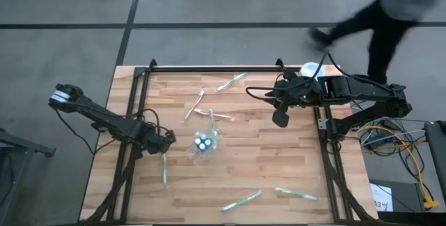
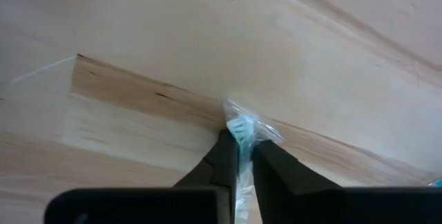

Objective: Pick & Place toothbrushing station
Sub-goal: Put the green toothbrush into the transparent organizer

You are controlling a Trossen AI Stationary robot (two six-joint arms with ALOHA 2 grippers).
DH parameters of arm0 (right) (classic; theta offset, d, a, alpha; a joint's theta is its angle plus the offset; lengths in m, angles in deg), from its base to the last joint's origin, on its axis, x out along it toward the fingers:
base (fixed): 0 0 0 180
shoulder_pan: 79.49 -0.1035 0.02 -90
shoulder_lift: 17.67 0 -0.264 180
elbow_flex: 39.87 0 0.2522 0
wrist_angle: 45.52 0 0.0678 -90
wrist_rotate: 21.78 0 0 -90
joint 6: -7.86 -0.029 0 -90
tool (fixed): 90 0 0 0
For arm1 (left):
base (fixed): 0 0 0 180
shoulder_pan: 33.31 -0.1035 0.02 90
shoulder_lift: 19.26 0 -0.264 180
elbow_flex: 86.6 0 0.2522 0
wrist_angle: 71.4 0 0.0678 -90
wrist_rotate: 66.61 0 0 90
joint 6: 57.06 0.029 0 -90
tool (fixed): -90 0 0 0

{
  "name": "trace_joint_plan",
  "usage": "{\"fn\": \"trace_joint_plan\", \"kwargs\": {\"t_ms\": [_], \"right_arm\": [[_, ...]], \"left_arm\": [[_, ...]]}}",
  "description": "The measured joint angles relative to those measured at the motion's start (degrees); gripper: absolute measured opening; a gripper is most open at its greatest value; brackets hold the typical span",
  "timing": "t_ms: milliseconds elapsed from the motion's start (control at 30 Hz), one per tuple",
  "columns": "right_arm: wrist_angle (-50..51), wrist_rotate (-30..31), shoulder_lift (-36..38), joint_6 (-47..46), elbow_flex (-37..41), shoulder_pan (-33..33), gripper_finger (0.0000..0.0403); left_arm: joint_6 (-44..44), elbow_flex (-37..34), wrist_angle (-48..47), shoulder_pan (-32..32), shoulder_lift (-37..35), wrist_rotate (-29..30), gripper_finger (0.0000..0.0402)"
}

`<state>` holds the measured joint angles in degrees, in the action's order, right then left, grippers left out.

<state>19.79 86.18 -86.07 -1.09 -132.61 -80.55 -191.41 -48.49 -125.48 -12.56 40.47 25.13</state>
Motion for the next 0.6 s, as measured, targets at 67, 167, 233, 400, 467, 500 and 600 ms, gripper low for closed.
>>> {"fn": "trace_joint_plan", "kwargs": {"t_ms": [67,167,233,400,467,500,600], "right_arm": [[0.0,0.0,0.0,0.0,0.0,0.0,0.0082],[0.0,0.0,0.0,0.0,0.0,0.0,0.0082],[0.0,0.0,0.0,0.0,0.0,0.0,0.0082],[0.0,0.0,0.0,0.0,0.0,0.0,0.0082],[0.0,0.0,0.0,0.0,0.0,0.0,0.0082],[0.0,0.0,0.0,0.0,0.0,0.0,0.0082],[0.0,0.0,0.0,0.0,0.0,0.0,0.0082]], "left_arm": [[0.5,0.0,0.2,0.0,0.0,0.4,0.0030],[1.0,0.1,0.5,0.0,0.0,1.1,0.0034],[1.4,0.4,0.5,0.0,0.1,2.1,0.0035],[5.1,1.8,0.4,0.0,0.1,6.2,0.0031],[6.5,2.7,0.5,0.0,0.0,8.7,0.0030],[7.4,3.1,0.5,0.0,0.0,10.3,0.0030],[10.9,4.6,0.5,0.0,-0.1,15.4,0.0032]]}}
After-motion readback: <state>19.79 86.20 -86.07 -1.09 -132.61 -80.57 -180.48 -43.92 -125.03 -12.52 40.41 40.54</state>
